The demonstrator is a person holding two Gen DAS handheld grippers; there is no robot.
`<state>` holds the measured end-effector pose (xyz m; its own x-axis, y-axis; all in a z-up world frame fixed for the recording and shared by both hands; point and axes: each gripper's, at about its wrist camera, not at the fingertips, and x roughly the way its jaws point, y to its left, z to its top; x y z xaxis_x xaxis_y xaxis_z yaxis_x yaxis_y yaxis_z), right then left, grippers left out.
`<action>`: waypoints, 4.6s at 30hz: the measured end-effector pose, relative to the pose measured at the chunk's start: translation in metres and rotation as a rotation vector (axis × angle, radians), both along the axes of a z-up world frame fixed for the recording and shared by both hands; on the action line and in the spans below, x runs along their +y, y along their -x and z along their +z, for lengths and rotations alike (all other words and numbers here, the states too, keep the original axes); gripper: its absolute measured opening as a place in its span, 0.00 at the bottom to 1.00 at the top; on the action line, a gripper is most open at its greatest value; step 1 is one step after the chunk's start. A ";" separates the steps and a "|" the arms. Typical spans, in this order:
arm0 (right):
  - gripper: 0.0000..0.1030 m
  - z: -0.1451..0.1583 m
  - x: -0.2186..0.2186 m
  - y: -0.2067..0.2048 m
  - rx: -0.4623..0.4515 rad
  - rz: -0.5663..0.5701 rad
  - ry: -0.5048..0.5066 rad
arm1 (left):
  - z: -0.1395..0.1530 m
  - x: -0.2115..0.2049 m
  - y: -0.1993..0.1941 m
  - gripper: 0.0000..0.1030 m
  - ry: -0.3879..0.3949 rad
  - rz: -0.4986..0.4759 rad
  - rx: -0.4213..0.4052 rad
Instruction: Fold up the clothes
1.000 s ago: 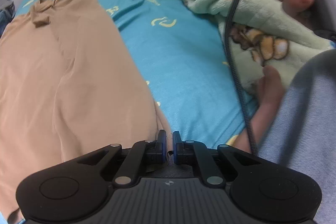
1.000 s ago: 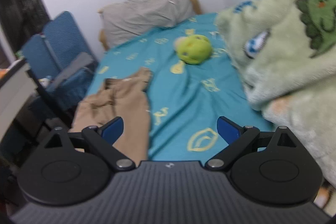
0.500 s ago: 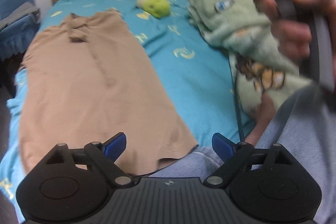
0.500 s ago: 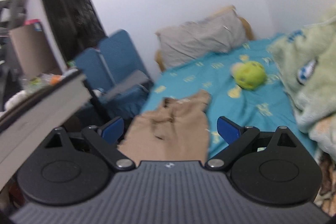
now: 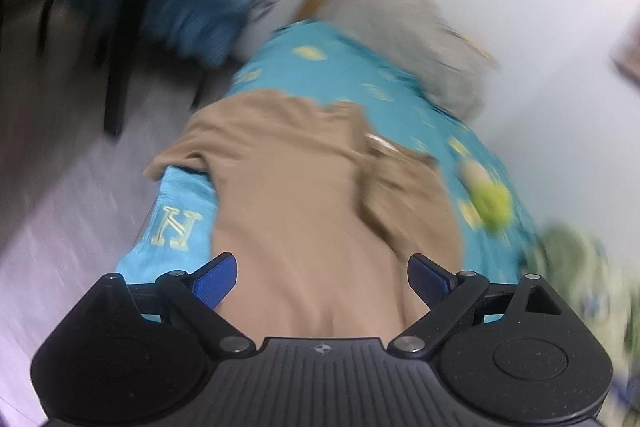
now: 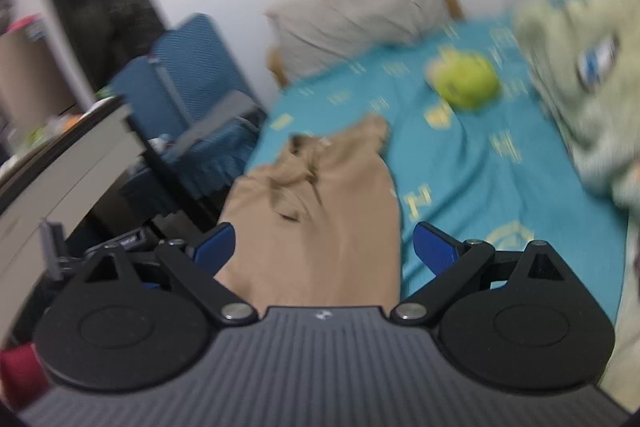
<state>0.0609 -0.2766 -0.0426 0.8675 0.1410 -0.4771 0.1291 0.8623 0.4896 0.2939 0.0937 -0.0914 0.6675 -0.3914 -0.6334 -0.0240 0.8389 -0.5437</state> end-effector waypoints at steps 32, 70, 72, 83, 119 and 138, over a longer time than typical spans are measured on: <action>0.94 -0.040 -0.021 -0.037 0.043 -0.083 -0.249 | 0.043 -0.092 -0.135 0.04 -0.498 0.001 -0.445; 0.94 -0.030 -0.018 -0.011 -0.016 0.002 -0.240 | -0.022 -0.016 0.170 0.47 -0.400 -0.133 0.468; 0.94 -0.032 -0.017 -0.012 -0.011 -0.001 -0.225 | -0.018 -0.024 0.174 0.28 -0.440 -0.178 0.447; 0.76 -0.054 -0.006 -0.030 0.056 0.074 -0.269 | 0.054 -0.110 0.247 0.02 -0.849 -0.581 0.010; 0.13 -0.115 0.067 -0.194 0.189 0.190 -0.147 | 0.002 -0.110 0.243 0.12 -0.439 -0.775 0.086; 0.87 -0.099 0.022 0.023 0.544 -0.048 -0.327 | -0.039 -0.038 0.183 0.67 -0.181 -0.405 0.312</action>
<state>0.0381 -0.2547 -0.1416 0.5218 0.3210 -0.7904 0.4680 0.6669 0.5799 0.1111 0.0553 -0.1301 0.2554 -0.4442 -0.8587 0.1838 0.8943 -0.4080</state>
